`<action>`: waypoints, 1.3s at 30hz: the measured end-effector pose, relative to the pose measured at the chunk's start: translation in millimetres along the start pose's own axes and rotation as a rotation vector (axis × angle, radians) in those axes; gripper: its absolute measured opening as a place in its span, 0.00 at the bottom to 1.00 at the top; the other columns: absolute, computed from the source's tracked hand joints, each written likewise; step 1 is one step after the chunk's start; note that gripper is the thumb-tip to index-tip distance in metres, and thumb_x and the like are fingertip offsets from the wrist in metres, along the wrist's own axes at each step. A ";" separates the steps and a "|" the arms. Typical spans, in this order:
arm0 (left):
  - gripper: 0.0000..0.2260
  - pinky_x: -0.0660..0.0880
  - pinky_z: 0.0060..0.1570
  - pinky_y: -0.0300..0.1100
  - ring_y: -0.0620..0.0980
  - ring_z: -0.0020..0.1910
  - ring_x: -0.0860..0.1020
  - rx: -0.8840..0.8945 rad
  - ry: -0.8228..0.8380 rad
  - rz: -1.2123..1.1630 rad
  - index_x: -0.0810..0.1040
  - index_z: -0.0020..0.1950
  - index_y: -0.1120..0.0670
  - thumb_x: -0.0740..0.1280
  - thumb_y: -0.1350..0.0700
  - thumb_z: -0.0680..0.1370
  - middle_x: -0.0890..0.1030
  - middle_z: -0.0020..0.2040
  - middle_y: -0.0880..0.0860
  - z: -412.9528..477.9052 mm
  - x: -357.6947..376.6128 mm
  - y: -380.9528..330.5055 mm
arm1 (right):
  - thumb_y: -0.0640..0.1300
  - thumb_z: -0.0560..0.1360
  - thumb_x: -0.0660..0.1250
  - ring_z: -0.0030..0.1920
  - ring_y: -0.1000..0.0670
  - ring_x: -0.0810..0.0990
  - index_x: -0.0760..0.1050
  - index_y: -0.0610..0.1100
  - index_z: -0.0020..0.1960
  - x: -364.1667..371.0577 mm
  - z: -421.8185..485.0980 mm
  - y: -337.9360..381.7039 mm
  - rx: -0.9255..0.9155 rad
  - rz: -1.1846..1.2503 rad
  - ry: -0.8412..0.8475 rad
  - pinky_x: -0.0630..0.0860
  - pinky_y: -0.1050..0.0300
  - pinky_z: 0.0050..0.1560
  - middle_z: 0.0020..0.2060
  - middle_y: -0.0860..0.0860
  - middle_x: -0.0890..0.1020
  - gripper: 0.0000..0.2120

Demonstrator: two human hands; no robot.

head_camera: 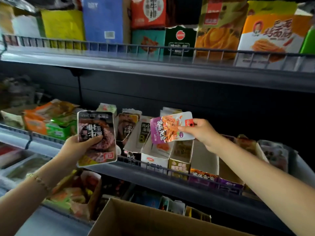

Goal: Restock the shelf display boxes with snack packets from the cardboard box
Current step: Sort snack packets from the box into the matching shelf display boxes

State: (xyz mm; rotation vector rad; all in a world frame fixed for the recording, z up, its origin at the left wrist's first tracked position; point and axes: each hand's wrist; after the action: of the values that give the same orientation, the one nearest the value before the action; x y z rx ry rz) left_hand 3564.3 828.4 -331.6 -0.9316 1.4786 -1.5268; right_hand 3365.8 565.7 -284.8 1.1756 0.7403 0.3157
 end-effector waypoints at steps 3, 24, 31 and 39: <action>0.13 0.76 0.42 0.43 0.54 0.42 0.81 -0.005 -0.018 -0.020 0.79 0.56 0.58 0.72 0.57 0.74 0.83 0.46 0.57 8.6 -28.1 8.0 | 0.38 0.72 0.73 0.46 0.50 0.80 0.75 0.45 0.49 23.9 14.7 14.9 -0.049 -0.029 -0.003 0.76 0.65 0.41 0.47 0.48 0.81 0.09; 0.08 0.79 0.41 0.44 0.49 0.36 0.84 -0.003 0.444 -0.073 0.76 0.46 0.52 0.73 0.53 0.73 0.84 0.41 0.51 -9.4 199.1 2.8 | 0.33 0.76 0.64 0.49 0.47 0.80 0.76 0.38 0.52 -114.8 52.9 -43.4 -0.063 -0.611 -0.099 0.75 0.64 0.39 0.50 0.42 0.81 0.06; 0.14 0.79 0.51 0.52 0.54 0.42 0.85 -0.006 0.430 -0.014 0.78 0.53 0.55 0.74 0.51 0.71 0.86 0.44 0.53 6.2 200.3 13.6 | 0.40 0.80 0.60 0.58 0.39 0.74 0.75 0.30 0.56 -93.6 95.2 -78.2 -0.026 -0.849 0.174 0.71 0.47 0.60 0.58 0.38 0.74 0.13; 0.20 0.80 0.50 0.51 0.53 0.43 0.85 -0.024 0.444 0.010 0.78 0.57 0.55 0.74 0.48 0.69 0.86 0.45 0.53 13.4 201.1 23.7 | 0.41 0.76 0.68 0.52 0.48 0.74 0.70 0.44 0.46 -90.1 112.4 -101.9 -0.152 -0.676 0.162 0.72 0.52 0.56 0.48 0.48 0.75 0.06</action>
State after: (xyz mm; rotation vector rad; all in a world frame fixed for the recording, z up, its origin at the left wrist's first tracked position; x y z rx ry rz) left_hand 3495.2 639.6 -359.1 -0.6176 1.8066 -1.7905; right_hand 3360.6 394.0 -324.8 0.7060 1.1840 -0.1017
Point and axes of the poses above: each hand's wrist, its own z-axis towards the middle knuckle, its own x-axis out of the palm, y = z × x
